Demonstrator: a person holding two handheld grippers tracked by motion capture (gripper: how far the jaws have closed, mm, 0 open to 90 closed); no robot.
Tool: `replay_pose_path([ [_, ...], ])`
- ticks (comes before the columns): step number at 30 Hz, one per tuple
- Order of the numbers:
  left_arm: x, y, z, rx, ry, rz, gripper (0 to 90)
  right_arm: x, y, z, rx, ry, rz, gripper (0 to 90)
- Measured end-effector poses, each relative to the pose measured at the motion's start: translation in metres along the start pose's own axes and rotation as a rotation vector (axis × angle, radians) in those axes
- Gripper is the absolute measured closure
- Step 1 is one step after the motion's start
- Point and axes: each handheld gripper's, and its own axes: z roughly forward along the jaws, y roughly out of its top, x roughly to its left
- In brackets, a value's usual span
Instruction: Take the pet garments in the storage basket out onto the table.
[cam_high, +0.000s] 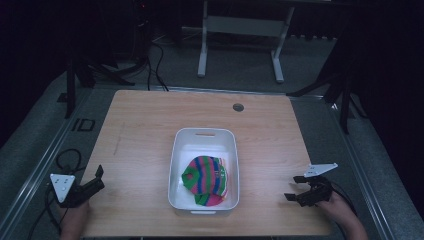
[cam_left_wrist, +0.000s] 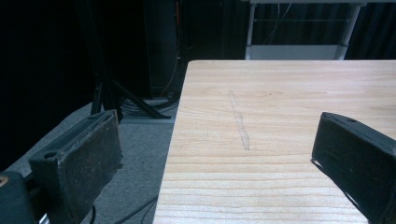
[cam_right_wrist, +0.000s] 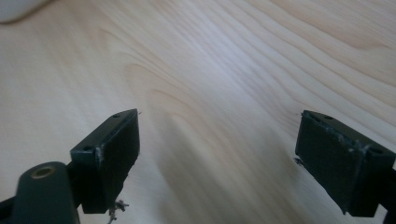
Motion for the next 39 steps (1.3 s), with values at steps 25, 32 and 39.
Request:
replay_pose_path([
  [25, 0.000, 0.001, 0.002, 0.025, -0.011, 0.007, 2.2, 0.057, 0.117, 0.005, -0.001, 0.081, -0.227, 12.6],
  [32, -0.001, 0.001, 0.001, 0.027, -0.012, 0.019, 2.1, 0.072, 0.150, 0.012, 0.002, 0.106, -0.280, 12.6],
  [39, -0.001, 0.001, 0.001, 0.024, -0.016, 0.015, 2.1, 0.087, 0.175, 0.023, 0.014, 0.135, -0.329, 12.6],
])
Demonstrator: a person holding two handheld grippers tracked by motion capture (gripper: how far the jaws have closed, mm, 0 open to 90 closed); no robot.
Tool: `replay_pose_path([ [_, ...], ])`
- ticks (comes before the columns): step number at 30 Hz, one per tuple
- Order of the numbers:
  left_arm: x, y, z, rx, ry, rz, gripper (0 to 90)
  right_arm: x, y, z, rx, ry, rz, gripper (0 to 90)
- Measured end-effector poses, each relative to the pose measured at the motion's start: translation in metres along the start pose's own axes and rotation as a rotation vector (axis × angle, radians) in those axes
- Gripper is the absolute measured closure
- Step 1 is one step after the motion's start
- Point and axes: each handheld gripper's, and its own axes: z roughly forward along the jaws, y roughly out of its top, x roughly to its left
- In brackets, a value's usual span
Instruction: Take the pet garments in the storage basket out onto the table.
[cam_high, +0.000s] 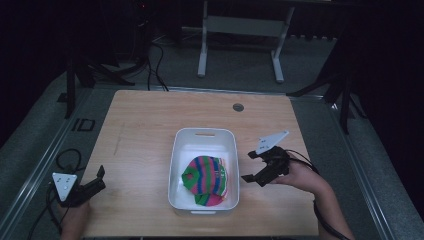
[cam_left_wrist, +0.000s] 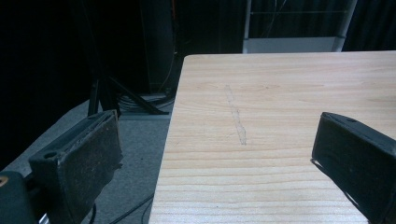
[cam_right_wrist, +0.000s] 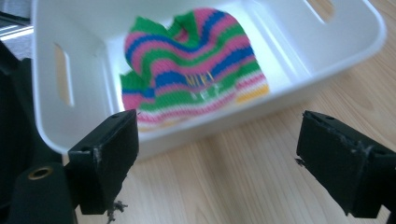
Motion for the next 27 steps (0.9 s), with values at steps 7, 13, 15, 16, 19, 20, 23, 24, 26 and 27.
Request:
replay_pose_path([
  [7, -0.001, 0.000, 0.000, 0.000, -0.010, 0.015, 2.1, 0.004, 0.027, 0.029, 0.029, 0.048, -0.042, 12.9],
  [13, 0.000, 0.000, 0.000, -0.002, -0.015, 0.007, 2.1, 0.007, 0.037, 0.051, 0.073, 0.089, -0.062, 13.2],
  [15, 0.000, 0.000, 0.000, -0.002, -0.015, 0.006, 2.1, 0.007, 0.039, 0.055, 0.078, 0.091, -0.068, 13.2],
  [16, 0.000, 0.000, 0.000, -0.002, -0.015, 0.006, 2.1, 0.009, 0.042, 0.062, 0.086, 0.105, -0.071, 13.2],
  [19, 0.000, 0.000, 0.000, -0.003, -0.014, 0.003, 2.1, 0.012, 0.045, 0.073, 0.110, 0.111, -0.088, 13.2],
  [20, 0.000, 0.000, 0.000, -0.003, -0.014, 0.004, 2.1, 0.013, 0.046, 0.076, 0.114, 0.110, -0.094, 13.3],
  [23, 0.000, 0.000, 0.000, -0.002, -0.015, 0.003, 2.1, 0.015, 0.047, 0.084, 0.132, 0.119, -0.094, 13.3],
  [24, 0.000, 0.000, 0.000, -0.002, -0.015, 0.003, 2.1, 0.015, 0.048, 0.088, 0.139, 0.125, -0.095, 13.3],
  [26, 0.000, 0.000, 0.000, -0.003, -0.014, 0.001, 2.1, 0.017, 0.049, 0.096, 0.160, 0.128, -0.098, 13.2],
  [27, 0.000, 0.000, 0.000, -0.004, -0.013, 0.000, 2.1, 0.018, 0.049, 0.103, 0.177, 0.132, -0.103, 13.3],
])
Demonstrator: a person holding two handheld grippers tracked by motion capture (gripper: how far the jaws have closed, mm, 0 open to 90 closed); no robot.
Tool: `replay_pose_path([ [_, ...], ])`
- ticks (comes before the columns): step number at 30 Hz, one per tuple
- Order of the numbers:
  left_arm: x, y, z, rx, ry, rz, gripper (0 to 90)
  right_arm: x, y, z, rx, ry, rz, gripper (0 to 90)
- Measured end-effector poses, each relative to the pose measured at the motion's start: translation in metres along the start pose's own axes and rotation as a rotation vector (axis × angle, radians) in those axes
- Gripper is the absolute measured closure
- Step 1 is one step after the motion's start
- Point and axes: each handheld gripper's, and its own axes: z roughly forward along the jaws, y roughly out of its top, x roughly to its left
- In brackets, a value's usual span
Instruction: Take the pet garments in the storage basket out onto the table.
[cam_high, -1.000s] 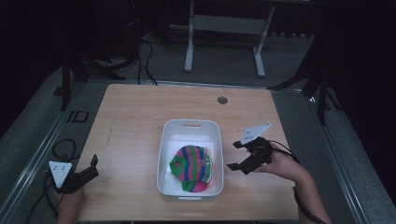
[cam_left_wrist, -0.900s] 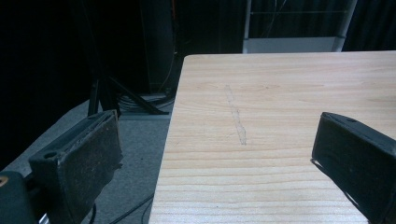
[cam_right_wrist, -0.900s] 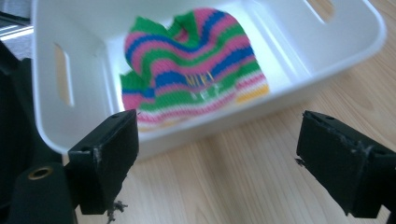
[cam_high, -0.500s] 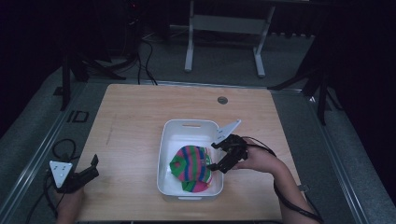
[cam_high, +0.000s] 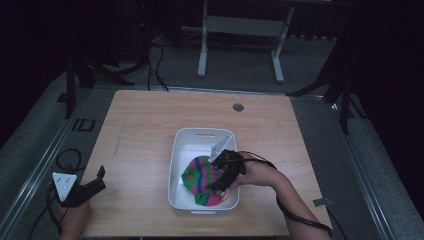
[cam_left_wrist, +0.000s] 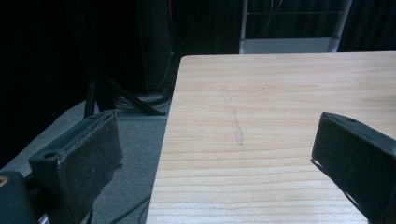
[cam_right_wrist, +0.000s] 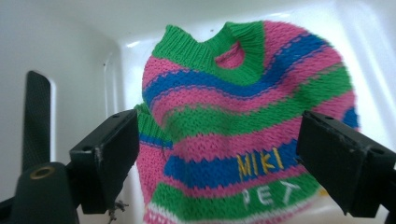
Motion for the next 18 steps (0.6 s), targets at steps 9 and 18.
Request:
replay_pose_path([
  [9, 0.000, 0.000, 0.000, 0.000, 0.001, -0.001, 2.1, 0.005, 0.002, 0.023, 0.134, -0.035, -0.060, 22.2],
  [18, 0.000, 0.000, 0.000, -0.001, 0.003, -0.002, 2.1, 0.009, 0.003, 0.027, 0.191, -0.088, -0.065, 83.2],
])
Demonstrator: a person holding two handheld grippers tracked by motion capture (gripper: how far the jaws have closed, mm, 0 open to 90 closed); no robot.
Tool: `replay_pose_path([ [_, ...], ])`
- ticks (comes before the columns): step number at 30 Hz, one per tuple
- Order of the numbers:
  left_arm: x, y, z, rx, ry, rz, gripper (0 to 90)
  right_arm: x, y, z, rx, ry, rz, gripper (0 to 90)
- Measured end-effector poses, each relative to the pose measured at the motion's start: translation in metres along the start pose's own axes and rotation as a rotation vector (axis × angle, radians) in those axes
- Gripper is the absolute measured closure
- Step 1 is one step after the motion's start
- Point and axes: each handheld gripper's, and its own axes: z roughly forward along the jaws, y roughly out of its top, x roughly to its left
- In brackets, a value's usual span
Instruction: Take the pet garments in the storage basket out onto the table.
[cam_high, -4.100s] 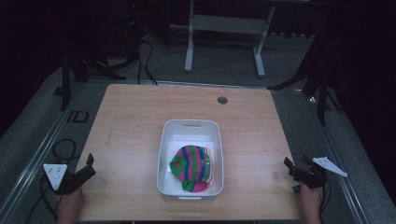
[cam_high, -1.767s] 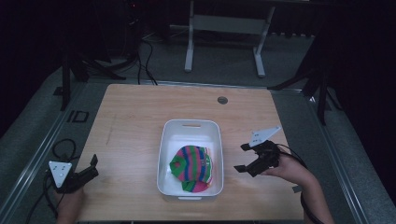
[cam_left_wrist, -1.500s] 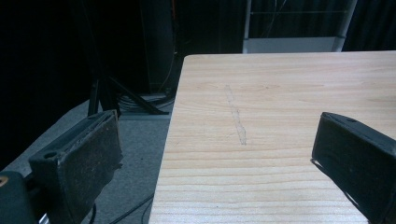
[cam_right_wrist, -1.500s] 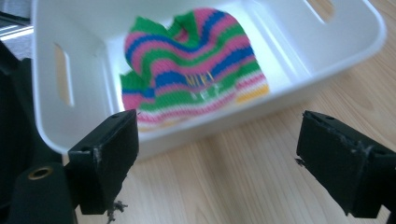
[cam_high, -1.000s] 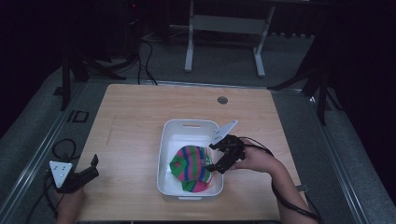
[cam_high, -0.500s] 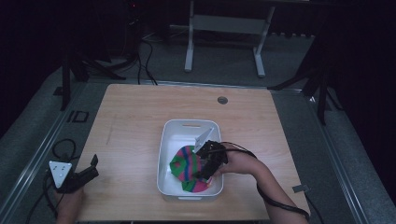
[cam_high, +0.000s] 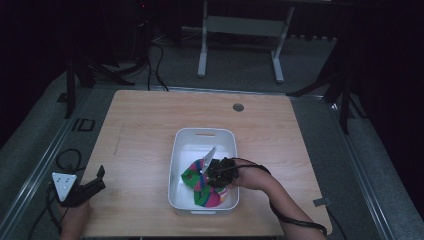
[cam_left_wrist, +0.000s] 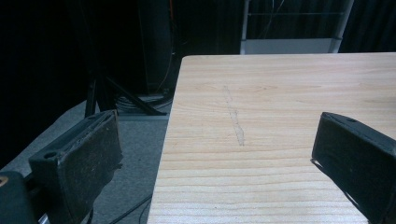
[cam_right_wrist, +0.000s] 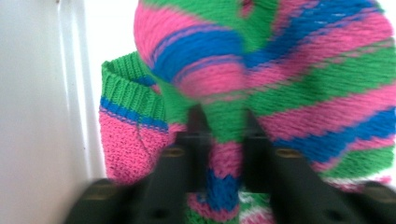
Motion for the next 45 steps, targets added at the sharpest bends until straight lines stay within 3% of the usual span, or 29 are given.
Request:
replay_pose_path([
  [20, 0.000, 0.000, 0.000, -0.001, 0.001, -0.001, 2.1, 0.001, 0.017, -0.073, -0.227, -0.062, -0.014, 85.4],
  [36, 0.001, 0.000, 0.000, 0.000, 0.001, -0.001, 2.1, -0.002, 0.041, -0.129, -0.365, -0.124, -0.032, 85.6],
  [40, 0.001, 0.000, 0.000, -0.001, 0.001, -0.004, 2.1, -0.003, 0.044, -0.141, -0.399, -0.140, -0.026, 85.6],
  [43, 0.001, 0.000, 0.000, -0.002, 0.003, -0.002, 2.1, -0.006, 0.041, -0.160, -0.442, -0.173, -0.011, 85.6],
  [45, 0.001, 0.000, 0.000, -0.002, 0.002, -0.004, 2.2, -0.006, 0.041, -0.160, -0.442, -0.173, -0.011, 85.6],
])
